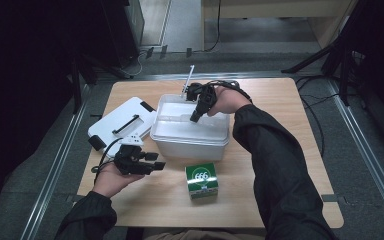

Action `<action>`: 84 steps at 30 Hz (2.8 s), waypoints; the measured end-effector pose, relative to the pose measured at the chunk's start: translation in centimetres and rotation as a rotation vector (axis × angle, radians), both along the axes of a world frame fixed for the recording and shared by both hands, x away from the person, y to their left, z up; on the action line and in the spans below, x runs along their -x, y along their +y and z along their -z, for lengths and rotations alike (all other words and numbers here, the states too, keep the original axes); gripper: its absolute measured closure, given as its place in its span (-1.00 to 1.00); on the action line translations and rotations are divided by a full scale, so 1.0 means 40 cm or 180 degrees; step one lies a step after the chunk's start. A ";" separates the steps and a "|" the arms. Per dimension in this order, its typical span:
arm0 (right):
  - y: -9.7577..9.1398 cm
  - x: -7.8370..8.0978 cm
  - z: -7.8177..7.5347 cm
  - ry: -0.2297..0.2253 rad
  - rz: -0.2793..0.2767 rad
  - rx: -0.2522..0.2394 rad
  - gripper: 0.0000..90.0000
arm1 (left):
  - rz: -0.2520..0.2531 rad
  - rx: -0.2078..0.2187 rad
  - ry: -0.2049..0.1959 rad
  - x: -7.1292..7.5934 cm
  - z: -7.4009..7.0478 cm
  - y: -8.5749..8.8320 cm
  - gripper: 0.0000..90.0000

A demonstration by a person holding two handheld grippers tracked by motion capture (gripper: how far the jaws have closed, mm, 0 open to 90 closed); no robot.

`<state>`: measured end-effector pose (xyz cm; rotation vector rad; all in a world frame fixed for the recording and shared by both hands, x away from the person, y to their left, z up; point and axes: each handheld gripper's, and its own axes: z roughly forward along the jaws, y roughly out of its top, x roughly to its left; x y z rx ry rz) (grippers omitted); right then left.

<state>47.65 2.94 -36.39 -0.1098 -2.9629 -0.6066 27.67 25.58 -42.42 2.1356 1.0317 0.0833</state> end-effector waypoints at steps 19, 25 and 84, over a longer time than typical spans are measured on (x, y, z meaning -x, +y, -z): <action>-0.025 0.000 -0.076 0.0030 0.0056 -0.0112 1.00 | -0.0004 -0.0006 0.0016 0.002 0.001 -0.002 0.04; -0.031 0.008 -0.096 -0.0016 0.0093 -0.0138 1.00 | 0.0004 -0.0026 0.0020 0.001 0.003 -0.002 0.03; -0.673 0.026 0.127 -0.0022 0.2727 -0.0048 1.00 | -0.0007 -0.0045 0.0043 -0.014 0.007 -0.005 0.03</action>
